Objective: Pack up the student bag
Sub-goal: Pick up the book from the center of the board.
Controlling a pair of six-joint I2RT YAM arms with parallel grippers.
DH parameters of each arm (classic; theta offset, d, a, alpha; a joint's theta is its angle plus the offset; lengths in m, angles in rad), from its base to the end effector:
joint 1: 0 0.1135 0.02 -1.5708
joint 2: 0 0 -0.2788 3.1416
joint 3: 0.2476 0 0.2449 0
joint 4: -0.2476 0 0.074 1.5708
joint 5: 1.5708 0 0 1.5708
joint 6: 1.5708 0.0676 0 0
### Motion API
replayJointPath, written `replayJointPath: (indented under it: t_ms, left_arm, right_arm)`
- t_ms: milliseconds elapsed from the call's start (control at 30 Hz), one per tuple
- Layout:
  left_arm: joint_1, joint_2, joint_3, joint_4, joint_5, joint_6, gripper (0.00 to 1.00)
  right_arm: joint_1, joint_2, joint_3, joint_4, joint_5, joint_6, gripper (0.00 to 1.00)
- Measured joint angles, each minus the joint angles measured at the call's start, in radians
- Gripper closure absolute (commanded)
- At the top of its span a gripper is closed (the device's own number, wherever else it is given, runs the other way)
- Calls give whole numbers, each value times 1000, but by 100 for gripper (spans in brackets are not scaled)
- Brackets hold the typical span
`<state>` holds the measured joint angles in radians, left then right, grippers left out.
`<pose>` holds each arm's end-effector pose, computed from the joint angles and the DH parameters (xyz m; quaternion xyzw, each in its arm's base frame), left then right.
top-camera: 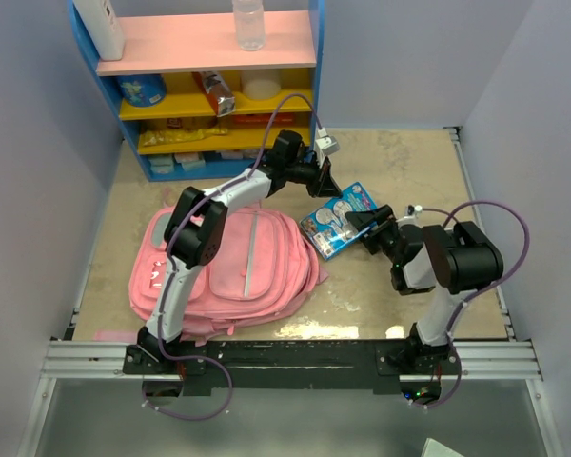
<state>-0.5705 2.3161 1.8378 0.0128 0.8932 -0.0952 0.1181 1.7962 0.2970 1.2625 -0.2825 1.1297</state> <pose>0.4357 -0.3422 0.2101 0.4011 0.6927 -0.5021 0.3274 0.2899 0.0534 0.1201 0.3007 0.7226 0.4476 0.4325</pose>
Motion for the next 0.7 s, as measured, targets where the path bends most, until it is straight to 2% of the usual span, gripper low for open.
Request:
replayJointPath:
  t_ms: [200,400,500,533,600,633,700]
  left_arm:
    - [0,0,-1,1,2,0,100]
    - [2,-3,-1,3,-5,1,100]
    - [7,-11,-1,3,-5,2,100]
    - [7,-13,-1,3,-7,2,100]
    - [6,-19,-1,3,-9,6,100]
    - [7,-21,-1,3,-9,8,100]
    - [7,-24,-1,0,-14,10,100]
  right_arm:
    - [5,43,8,76,4,50,1]
    - [19,-119,8,-8,30,-22,1]
    - [23,-134,22,-38,31,-51,23]
    - [25,-134,26,-52,31,-58,40]
    - [28,-134,29,-76,31,-75,58]
    - [29,-134,29,-90,30,-77,80]
    - [31,-134,29,-97,26,-83,95]
